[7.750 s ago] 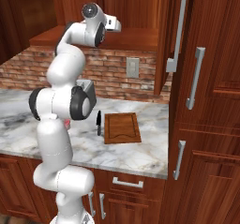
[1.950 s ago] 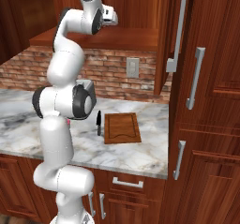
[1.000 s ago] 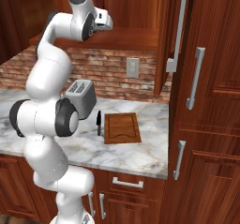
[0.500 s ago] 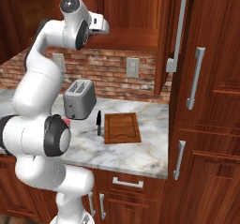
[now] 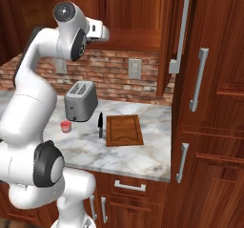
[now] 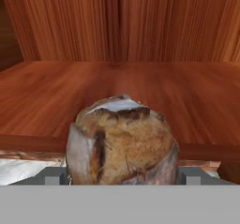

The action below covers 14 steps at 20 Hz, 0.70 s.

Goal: Pick the bread, place it on the cutting board, pick the jam, place it on the counter, and close the cabinet.

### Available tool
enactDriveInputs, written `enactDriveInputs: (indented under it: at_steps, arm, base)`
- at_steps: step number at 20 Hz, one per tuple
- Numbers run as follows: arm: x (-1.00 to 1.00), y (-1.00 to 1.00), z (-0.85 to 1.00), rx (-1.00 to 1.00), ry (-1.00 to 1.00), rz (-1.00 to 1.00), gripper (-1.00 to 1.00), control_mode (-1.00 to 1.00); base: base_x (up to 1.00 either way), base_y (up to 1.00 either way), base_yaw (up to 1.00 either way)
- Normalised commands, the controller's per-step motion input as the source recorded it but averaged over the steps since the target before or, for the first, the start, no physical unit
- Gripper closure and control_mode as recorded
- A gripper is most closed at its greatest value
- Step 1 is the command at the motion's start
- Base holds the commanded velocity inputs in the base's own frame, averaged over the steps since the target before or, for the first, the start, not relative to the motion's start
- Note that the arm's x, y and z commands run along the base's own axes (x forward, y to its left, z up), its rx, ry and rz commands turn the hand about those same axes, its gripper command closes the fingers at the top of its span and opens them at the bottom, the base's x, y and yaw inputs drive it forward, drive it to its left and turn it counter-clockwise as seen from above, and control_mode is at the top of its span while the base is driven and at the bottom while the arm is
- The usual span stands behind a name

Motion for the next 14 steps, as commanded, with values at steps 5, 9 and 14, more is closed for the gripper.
enactDriveInputs:
  at_steps: [5, 9, 14]
  arm:
    - [-0.65, -0.19, 0.00, 0.00, 0.00, 0.00, 1.00, -1.00]
    - [-0.58, -0.15, 0.00, 0.00, 0.03, 0.00, 1.00, -1.00]
    - [-0.59, -0.09, 0.00, 0.00, 0.07, 0.00, 1.00, -1.00]
  base:
    - [0.00, 0.00, 0.00]
    - [0.00, 0.00, 0.00]
    - [0.00, 0.00, 0.00]
